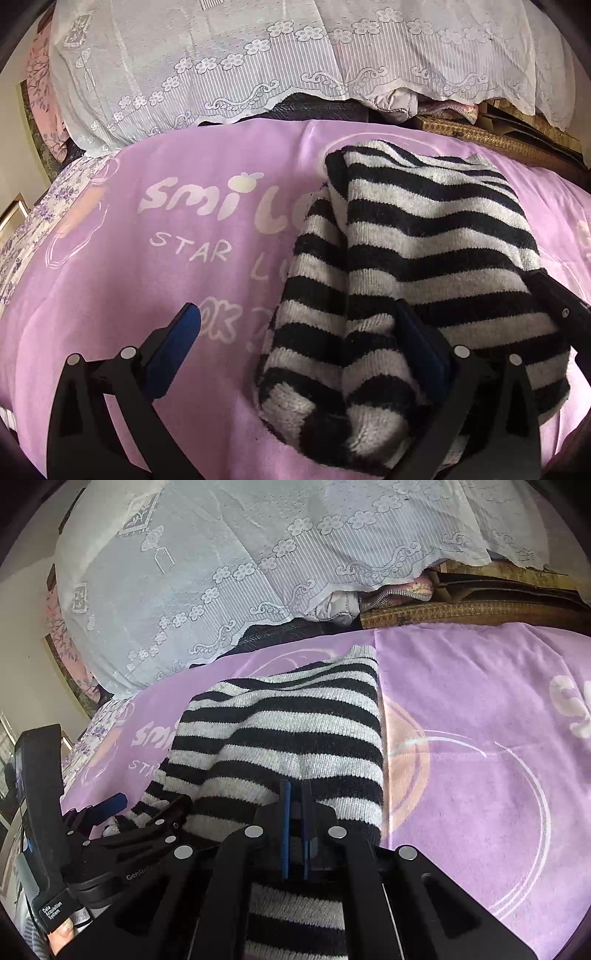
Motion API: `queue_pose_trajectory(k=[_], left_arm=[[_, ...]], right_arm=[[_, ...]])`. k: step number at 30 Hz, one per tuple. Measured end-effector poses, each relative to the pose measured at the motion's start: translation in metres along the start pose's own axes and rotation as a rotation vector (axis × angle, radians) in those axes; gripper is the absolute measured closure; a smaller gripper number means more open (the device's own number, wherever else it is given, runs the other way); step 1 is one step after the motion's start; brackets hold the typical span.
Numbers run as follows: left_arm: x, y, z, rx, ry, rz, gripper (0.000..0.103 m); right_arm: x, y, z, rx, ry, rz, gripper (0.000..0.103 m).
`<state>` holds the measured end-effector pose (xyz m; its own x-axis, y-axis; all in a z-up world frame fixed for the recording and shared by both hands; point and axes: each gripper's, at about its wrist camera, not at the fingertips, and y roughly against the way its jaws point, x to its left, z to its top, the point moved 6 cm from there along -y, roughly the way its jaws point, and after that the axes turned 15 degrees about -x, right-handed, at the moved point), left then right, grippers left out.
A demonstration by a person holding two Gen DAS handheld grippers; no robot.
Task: Fold small clothes
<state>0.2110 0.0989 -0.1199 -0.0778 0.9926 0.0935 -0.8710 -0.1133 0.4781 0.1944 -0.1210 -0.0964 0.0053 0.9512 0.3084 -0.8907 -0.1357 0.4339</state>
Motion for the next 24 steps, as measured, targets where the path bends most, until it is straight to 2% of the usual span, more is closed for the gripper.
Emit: queue_pose_trajectory(k=[10, 19, 24], left_arm=[[0.005, 0.026, -0.014, 0.017, 0.067, -0.028, 0.004], [0.009, 0.041, -0.025, 0.025, 0.096, -0.032, 0.004], [0.018, 0.061, -0.008, 0.01, 0.141, -0.05, 0.004]], right_arm=[[0.004, 0.035, -0.017, 0.02, -0.004, 0.011, 0.099], [-0.002, 0.046, -0.027, 0.061, -0.048, 0.046, 0.099], [-0.004, 0.049, -0.028, 0.056, -0.08, 0.056, 0.098]])
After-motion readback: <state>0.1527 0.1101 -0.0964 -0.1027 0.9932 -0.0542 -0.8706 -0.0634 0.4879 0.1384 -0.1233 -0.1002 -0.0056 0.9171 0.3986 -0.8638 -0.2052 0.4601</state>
